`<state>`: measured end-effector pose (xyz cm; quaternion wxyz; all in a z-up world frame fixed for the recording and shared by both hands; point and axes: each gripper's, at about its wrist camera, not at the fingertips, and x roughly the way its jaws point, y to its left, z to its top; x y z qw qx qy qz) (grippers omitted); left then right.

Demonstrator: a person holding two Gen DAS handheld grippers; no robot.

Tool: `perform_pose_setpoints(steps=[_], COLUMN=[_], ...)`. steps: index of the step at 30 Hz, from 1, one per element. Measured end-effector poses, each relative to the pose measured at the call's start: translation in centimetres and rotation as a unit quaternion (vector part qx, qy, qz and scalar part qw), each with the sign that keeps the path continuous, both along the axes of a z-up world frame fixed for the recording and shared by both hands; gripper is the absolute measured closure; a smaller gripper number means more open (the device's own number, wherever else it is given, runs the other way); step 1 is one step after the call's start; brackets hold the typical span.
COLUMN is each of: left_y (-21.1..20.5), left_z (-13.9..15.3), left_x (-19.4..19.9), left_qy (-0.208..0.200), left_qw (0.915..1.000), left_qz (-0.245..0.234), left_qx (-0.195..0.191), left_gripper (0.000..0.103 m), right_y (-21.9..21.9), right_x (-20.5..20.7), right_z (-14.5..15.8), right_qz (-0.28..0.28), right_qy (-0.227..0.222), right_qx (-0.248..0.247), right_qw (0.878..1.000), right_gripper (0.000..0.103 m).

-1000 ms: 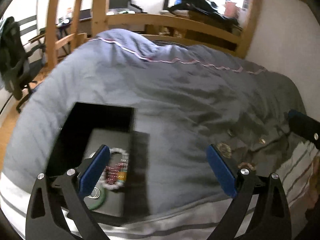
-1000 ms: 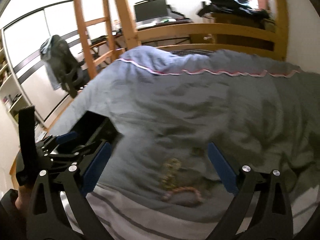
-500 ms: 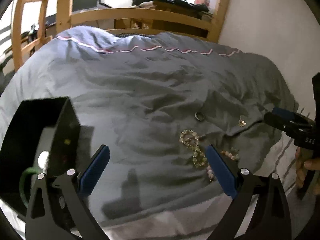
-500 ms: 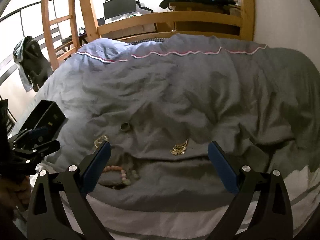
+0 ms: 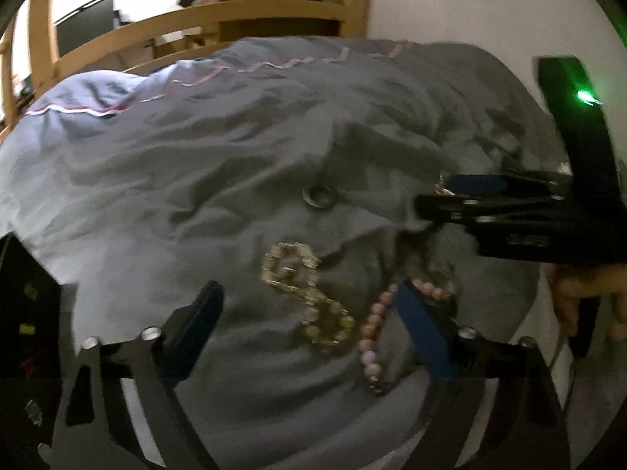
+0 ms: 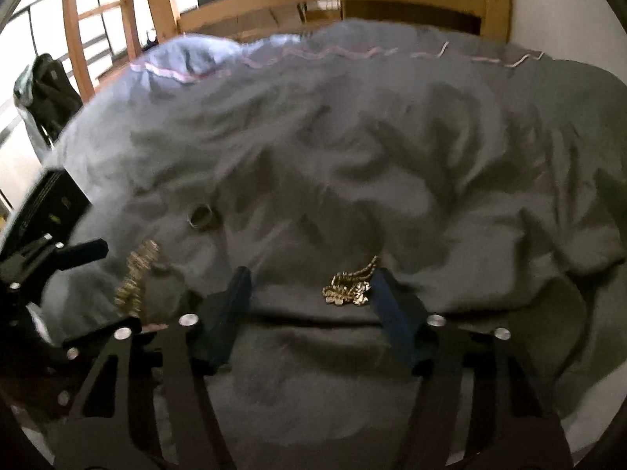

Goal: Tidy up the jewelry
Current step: 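Grasp the gold chain bracelet with the left tool while the right tool grasps the gold pendant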

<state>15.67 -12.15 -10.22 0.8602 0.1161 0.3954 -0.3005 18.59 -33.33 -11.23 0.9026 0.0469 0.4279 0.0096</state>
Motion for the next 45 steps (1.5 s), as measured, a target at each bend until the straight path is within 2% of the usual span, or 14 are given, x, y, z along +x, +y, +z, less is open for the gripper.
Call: perform_pose_setpoints(steps=[2, 4, 7, 11, 20, 26, 29, 30, 31, 33, 38, 42, 43, 45], left_y=[-0.4, -0.2, 0.6, 1.5, 3.9, 4.7, 4.2, 3.9, 3.6, 2.9, 2.3, 3.5, 3.8, 4.1], left_z=[-0.7, -0.9, -0.7, -0.3, 2.4, 3.8, 3.1, 2.7, 2.4, 1.8, -0.1, -0.3, -0.2, 0.1], left_x=[0.2, 0.5, 1.1, 1.4, 2.2, 2.5, 2.5, 2.4, 2.2, 1.5, 1.9, 2.9, 3.1, 3.2], left_qy=[0.014, 0.023, 0.041, 0.053, 0.027, 0.012, 0.029, 0.033, 0.032, 0.014, 0.028, 0.052, 0.055, 0.055], left_qw=[0.9998, 0.9997, 0.999, 0.9983, 0.9973, 0.9965, 0.997, 0.9974, 0.9978, 0.9987, 0.9984, 0.997, 0.9967, 0.9963], left_qz=[-0.007, 0.0, 0.013, 0.023, 0.056, 0.069, 0.059, 0.054, 0.052, 0.047, 0.044, 0.057, 0.059, 0.064], left_qx=[0.013, 0.011, 0.0, -0.007, -0.038, -0.046, -0.04, -0.034, -0.027, -0.014, 0.019, -0.001, -0.008, -0.015], left_gripper=[0.039, 0.054, 0.074, 0.091, 0.091, 0.091, 0.091, 0.084, 0.058, 0.03, 0.043, 0.074, 0.087, 0.094], right_y=[-0.2, -0.5, -1.1, -0.8, 1.3, 1.7, 1.5, 1.4, 1.2, 1.1, 1.4, 1.5, 1.5, 1.4], right_x=[0.2, 0.3, 0.2, -0.1, -0.3, -0.6, -0.6, -0.7, -0.5, -0.4, -0.6, -0.5, -0.4, -0.5], right_z=[-0.3, -0.3, -0.3, 0.3, 2.1, 2.7, 2.5, 2.3, 2.2, 1.9, 2.1, 1.8, 1.9, 1.8], right_qz=[-0.005, -0.011, -0.015, -0.001, 0.051, 0.052, 0.042, 0.037, 0.032, 0.032, 0.042, 0.041, 0.041, 0.04], right_qy=[0.004, 0.005, 0.003, -0.017, -0.057, -0.065, -0.058, -0.053, -0.047, -0.044, -0.048, -0.04, -0.041, -0.043], right_qx=[0.003, 0.02, 0.055, 0.088, 0.121, 0.111, 0.093, 0.086, 0.082, 0.091, 0.088, 0.087, 0.088, 0.089], right_qw=[1.0, 1.0, 0.998, 0.996, 0.99, 0.99, 0.993, 0.994, 0.995, 0.994, 0.994, 0.995, 0.994, 0.994], right_gripper=[0.049, 0.067, 0.076, 0.087, 0.087, 0.087, 0.087, 0.087, 0.087, 0.087, 0.087, 0.087, 0.087, 0.087])
